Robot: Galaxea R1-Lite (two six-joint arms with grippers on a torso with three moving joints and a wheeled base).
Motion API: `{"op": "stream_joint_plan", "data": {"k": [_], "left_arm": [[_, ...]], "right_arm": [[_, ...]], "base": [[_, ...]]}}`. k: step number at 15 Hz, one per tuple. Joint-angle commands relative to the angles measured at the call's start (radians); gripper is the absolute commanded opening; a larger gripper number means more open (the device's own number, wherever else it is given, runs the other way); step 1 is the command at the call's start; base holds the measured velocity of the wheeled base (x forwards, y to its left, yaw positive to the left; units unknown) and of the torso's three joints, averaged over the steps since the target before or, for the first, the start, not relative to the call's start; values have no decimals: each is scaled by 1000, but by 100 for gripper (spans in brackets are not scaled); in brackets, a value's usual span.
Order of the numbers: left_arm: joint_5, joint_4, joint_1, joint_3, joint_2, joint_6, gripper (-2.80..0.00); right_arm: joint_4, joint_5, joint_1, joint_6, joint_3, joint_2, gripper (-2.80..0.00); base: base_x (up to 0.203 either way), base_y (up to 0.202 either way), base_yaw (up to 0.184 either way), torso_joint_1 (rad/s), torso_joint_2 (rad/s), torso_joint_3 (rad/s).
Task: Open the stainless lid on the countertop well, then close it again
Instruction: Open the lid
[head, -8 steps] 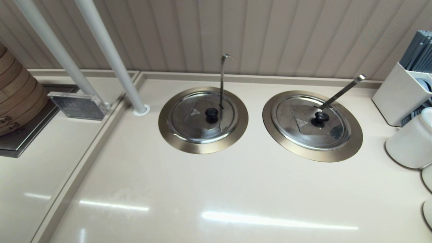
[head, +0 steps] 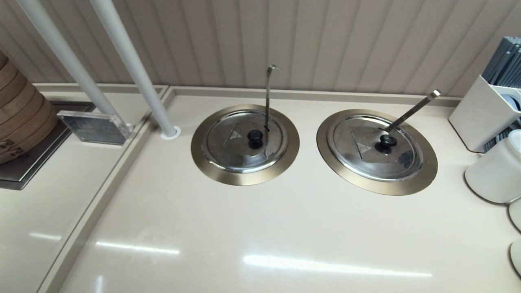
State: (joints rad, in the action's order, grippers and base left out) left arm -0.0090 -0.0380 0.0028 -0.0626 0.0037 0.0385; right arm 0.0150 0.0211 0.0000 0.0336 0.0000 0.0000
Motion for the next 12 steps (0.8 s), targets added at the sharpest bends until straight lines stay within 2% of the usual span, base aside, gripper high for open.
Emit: {"op": "stream_joint_plan", "data": {"k": [1, 6, 10, 12], "left_arm": [[-12, 1, 1, -81, 33, 0, -280], [-89, -73, 3, -232, 339, -1, -280], [-88, -280, 6, -364, 747, -24, -280], [-44, -373, -18, -473, 977, -60, -280]], "right_arm": [[0, 0, 0, 0, 5, 1, -280], [0, 0, 0, 0, 5, 2, -280], [0, 0, 0, 0, 5, 2, -280], [0, -1, 0, 0, 5, 2, -280]], "base": [[0, 0, 0, 0, 0, 0], [0, 0, 0, 0, 0, 0], [0, 0, 0, 0, 0, 0], [0, 0, 0, 0, 0, 0]]}}
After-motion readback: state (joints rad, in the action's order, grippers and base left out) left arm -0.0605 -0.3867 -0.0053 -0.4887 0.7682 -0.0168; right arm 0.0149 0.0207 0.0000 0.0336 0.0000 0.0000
